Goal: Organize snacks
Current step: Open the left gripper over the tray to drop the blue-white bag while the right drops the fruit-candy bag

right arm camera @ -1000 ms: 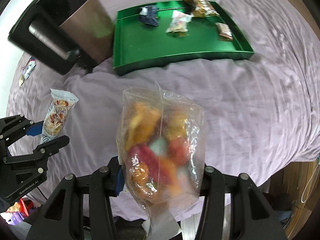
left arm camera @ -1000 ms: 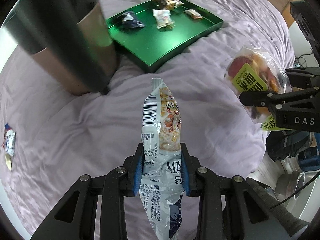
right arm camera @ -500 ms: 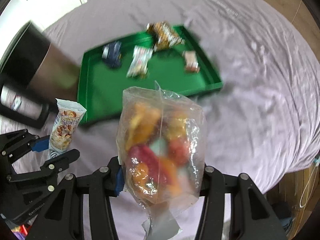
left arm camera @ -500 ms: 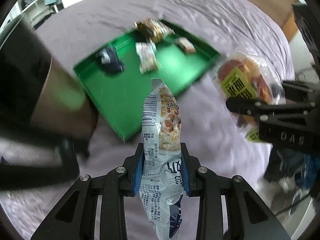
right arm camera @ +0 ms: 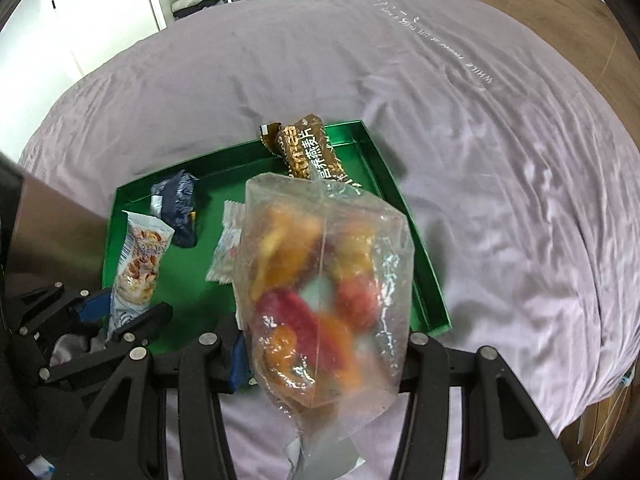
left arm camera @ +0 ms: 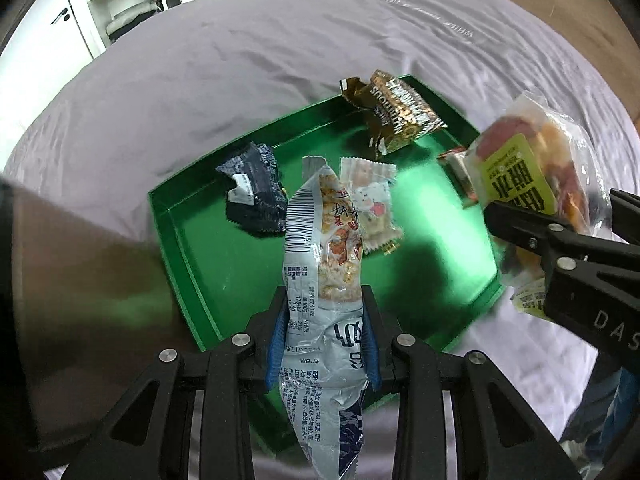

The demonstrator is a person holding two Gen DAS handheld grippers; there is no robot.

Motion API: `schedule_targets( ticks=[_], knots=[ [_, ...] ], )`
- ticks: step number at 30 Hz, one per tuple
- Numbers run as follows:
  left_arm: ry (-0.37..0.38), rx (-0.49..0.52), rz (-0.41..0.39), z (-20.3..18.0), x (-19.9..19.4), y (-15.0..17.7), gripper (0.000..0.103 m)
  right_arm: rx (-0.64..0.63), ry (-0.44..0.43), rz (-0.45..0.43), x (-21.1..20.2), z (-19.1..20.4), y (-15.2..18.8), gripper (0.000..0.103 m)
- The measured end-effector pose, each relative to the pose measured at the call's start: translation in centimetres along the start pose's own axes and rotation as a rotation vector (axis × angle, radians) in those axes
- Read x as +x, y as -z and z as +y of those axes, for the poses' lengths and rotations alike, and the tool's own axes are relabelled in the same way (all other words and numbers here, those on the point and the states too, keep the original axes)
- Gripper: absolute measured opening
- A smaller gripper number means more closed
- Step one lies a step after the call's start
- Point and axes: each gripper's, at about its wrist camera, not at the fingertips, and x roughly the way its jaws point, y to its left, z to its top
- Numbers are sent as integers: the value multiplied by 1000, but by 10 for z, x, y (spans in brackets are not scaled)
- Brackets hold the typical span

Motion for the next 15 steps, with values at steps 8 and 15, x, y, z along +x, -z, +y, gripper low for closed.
schedule_targets(
  ticks=[8,15],
  knots=[
    [-24,-4,9,-6,23,-2,30,-7,-1,30,31,-2,-5,52],
    [-30,2,11,-3,31,-2,30,-12,0,50,44,-1,-6,54]
  ],
)
